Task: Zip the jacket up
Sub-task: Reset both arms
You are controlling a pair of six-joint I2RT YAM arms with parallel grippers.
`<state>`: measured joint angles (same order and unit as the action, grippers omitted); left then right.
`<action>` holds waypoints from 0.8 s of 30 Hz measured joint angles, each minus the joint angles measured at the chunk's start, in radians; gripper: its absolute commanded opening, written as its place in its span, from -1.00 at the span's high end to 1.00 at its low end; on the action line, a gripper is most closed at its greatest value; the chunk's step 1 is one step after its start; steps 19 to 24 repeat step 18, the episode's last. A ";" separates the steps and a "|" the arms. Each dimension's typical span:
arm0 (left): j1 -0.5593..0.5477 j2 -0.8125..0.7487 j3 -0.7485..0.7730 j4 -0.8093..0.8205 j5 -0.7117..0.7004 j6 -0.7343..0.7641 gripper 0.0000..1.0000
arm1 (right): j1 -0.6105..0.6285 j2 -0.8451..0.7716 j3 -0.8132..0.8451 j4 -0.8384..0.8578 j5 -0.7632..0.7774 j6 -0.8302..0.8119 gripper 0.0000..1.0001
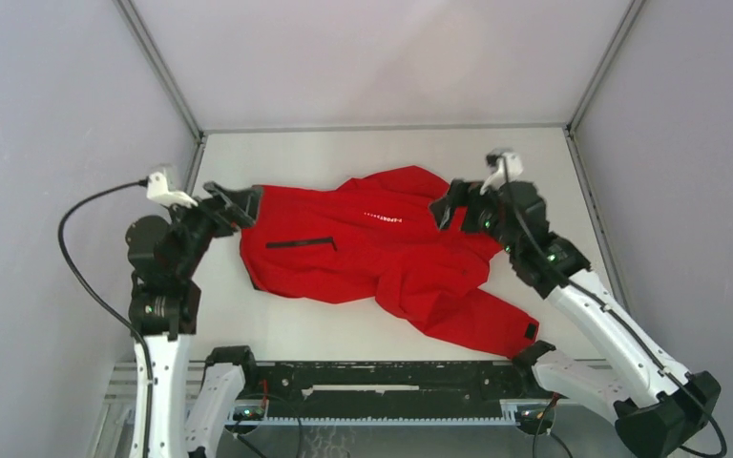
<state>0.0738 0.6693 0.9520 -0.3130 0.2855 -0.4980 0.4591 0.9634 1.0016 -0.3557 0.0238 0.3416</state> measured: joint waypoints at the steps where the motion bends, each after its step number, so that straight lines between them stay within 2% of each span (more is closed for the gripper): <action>1: -0.014 -0.023 -0.022 -0.013 0.009 0.006 -1.00 | 0.036 -0.009 -0.039 -0.007 0.030 -0.002 -0.99; 6: -0.082 -0.182 -0.165 -0.089 0.063 0.053 -1.00 | 0.146 -0.120 -0.221 -0.055 0.146 0.004 -0.99; 12: -0.166 -0.381 -0.344 -0.136 0.111 0.053 -1.00 | 0.165 -0.379 -0.339 -0.088 0.206 0.050 -0.99; 18: -0.332 -0.443 -0.365 -0.169 0.093 0.053 -1.00 | 0.166 -0.557 -0.352 -0.156 0.202 0.080 -0.99; 24: -0.332 -0.443 -0.365 -0.169 0.093 0.053 -1.00 | 0.166 -0.557 -0.352 -0.156 0.202 0.080 -0.99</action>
